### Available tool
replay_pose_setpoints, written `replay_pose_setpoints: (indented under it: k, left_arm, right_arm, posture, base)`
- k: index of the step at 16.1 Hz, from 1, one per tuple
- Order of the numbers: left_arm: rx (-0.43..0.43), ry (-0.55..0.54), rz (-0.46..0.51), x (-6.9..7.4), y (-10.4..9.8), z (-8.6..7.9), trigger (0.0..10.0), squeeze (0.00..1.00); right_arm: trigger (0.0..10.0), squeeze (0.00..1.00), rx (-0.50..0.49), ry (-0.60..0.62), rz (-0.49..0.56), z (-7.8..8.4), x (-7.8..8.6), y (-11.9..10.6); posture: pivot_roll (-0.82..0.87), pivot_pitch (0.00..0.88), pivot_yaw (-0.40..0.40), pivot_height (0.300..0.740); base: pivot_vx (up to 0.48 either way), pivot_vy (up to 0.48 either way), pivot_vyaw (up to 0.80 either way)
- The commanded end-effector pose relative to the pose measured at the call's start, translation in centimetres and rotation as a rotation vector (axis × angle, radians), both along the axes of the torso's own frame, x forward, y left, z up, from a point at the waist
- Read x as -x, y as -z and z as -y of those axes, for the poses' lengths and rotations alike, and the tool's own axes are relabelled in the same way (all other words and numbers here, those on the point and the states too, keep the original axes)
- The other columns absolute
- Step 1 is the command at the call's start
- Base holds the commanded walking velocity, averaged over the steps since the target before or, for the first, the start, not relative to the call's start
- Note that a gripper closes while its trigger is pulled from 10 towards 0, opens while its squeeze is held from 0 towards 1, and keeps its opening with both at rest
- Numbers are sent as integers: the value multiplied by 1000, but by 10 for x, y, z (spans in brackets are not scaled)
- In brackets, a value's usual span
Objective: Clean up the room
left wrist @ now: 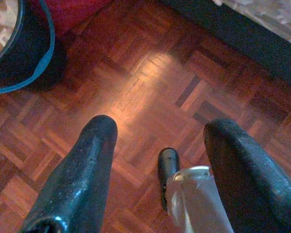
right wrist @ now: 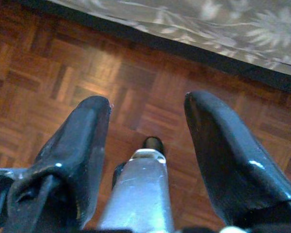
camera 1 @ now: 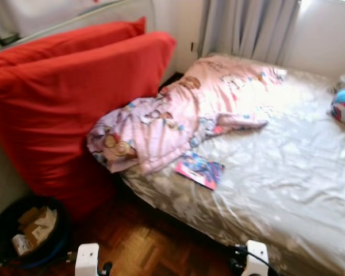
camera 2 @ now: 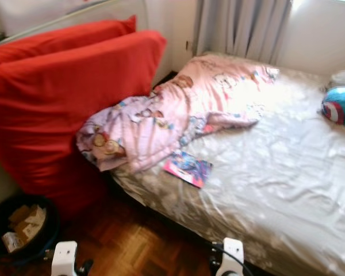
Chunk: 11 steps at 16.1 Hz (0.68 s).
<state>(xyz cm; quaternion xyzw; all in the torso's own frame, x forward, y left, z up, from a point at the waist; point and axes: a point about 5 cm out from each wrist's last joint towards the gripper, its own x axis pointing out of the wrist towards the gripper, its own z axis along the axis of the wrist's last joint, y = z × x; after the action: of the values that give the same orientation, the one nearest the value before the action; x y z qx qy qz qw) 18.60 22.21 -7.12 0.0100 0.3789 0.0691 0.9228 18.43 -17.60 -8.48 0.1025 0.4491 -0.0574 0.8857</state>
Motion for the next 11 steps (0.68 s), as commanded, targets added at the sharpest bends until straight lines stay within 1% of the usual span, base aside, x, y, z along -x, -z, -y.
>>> replay_pose_setpoints:
  k: [1,8,11]
  left_arm:
    - [3,-3,-27,6,4,1,10000,0]
    - [9,-6,-57,12,7,1,10000,0]
    - [8,-9,-71,15,8,-1,10000,0]
  right_arm:
    - [10000,0,10,14,-10,4,3,1]
    - [10000,0,20,18,-13,5,4,1]
    - [10000,0,25,16,-5,5,3,1]
  posture:
    - [35,79,-12,740]
    - [38,76,-11,740]
    - [39,76,-10,740]
  base:
    - [0,-307,-563]
    - [0,-305,-788]
    - [0,-305,0]
